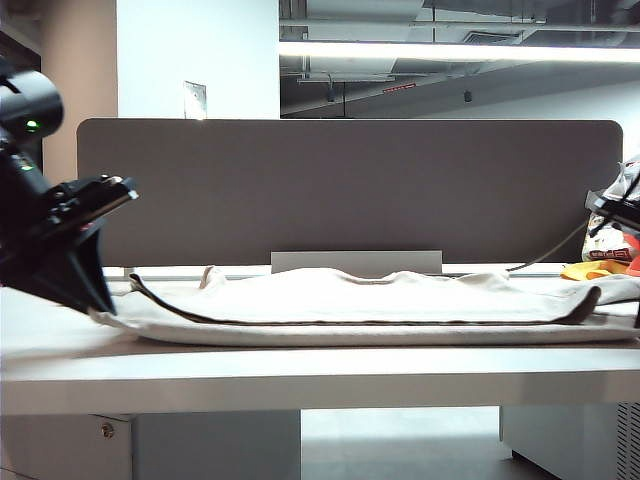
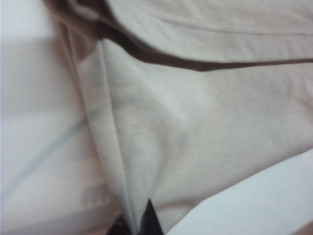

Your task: Fold the bottom side of the T-shirt horizontally towards the center, about one-third of the way, then fold the sleeve back towards the center, creating a straight line along the edge of the T-shirt, and finally fold the bottom of the T-shirt up towards the top, creating a neat rectangle.

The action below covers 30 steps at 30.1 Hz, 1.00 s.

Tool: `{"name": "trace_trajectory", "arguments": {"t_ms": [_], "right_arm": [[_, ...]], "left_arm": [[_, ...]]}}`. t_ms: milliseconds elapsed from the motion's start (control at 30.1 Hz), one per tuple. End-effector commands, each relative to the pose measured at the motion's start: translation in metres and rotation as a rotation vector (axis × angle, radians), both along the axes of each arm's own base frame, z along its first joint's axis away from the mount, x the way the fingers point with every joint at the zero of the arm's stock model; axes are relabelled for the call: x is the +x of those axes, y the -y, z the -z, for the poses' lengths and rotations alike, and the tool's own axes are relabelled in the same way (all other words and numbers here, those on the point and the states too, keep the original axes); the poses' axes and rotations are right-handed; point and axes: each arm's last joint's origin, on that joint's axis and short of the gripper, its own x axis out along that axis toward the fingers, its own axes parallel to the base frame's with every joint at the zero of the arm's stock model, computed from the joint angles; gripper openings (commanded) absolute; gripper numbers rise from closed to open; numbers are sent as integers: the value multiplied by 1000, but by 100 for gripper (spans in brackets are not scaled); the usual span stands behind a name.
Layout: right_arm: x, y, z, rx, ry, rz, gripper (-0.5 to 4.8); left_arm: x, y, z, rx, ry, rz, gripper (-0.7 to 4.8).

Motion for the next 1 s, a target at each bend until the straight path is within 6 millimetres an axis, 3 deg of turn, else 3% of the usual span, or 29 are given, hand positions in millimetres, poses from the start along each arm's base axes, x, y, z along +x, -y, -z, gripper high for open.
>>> {"name": "trace_trajectory", "arguments": {"t_ms": [33, 532, 831, 897, 997], "right_arm": [[-16, -2, 1, 2, 1, 2, -5], [-79, -8, 6, 2, -3, 15, -5], [-87, -6, 2, 7, 5, 26, -3], [-87, -6, 2, 18, 9, 22, 36], [-86, -7, 1, 64, 29, 5, 181]], "left_arm": [[-16, -2, 2, -2, 15, -5, -6], [-92, -11, 13, -16, -1, -31, -6], [-102, -13, 13, -20, 14, -42, -5], [-101, -13, 13, -22, 19, -41, 10], [-101, -13, 13, -22, 26, -41, 170]]}}
